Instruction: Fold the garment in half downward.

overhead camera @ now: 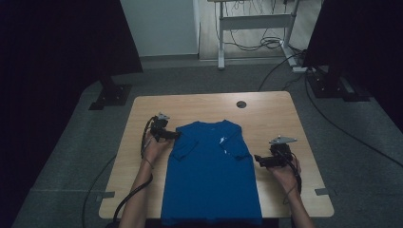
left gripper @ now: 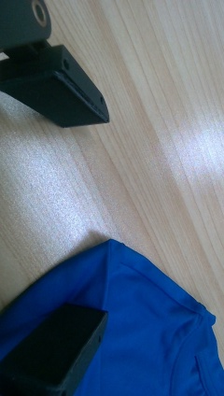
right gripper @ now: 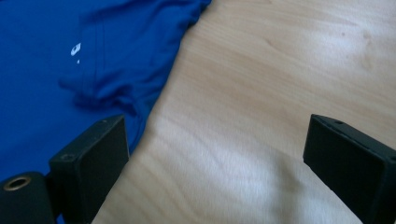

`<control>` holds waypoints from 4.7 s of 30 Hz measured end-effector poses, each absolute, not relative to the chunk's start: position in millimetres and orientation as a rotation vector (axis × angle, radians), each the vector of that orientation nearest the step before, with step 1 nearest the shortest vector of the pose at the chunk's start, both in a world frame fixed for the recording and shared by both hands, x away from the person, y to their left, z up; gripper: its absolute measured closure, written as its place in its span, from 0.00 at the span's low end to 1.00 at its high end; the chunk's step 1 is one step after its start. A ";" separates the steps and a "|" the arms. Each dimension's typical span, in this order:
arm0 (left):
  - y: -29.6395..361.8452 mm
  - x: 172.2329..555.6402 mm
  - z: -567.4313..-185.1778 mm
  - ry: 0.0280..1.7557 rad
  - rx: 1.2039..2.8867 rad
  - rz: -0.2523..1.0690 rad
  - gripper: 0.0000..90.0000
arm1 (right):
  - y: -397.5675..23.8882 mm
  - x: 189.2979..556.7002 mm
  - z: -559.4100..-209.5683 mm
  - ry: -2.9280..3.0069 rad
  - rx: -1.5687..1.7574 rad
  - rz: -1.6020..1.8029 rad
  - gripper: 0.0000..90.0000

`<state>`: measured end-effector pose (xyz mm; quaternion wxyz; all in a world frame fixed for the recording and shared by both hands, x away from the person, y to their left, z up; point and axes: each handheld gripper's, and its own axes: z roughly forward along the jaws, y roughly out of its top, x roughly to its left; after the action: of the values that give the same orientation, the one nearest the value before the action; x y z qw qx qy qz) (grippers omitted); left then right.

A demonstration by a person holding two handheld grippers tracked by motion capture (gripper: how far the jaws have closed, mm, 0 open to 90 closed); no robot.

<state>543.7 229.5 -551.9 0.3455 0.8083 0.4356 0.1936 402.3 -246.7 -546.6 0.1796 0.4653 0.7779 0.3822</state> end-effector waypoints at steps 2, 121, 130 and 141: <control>229.5 543.7 -551.9 1.131 2.098 0.503 0.07 | -245.3 406.7 -545.5 2.196 1.311 1.090 0.07; 178.7 446.7 -513.7 0.719 2.247 0.996 0.95 | -148.5 444.6 -519.3 2.160 0.835 0.799 0.93; 184.2 416.5 -506.8 0.685 2.257 1.029 0.95 | -149.6 423.6 -512.1 2.182 0.827 0.822 0.93; 191.2 384.8 -509.1 0.695 2.241 1.003 0.95 | -153.5 394.1 -511.7 2.207 0.819 0.858 0.93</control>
<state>384.8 191.2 -509.1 0.2907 0.8404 0.2606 0.3759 394.1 -153.5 -511.7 0.3127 0.3105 0.8367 0.3251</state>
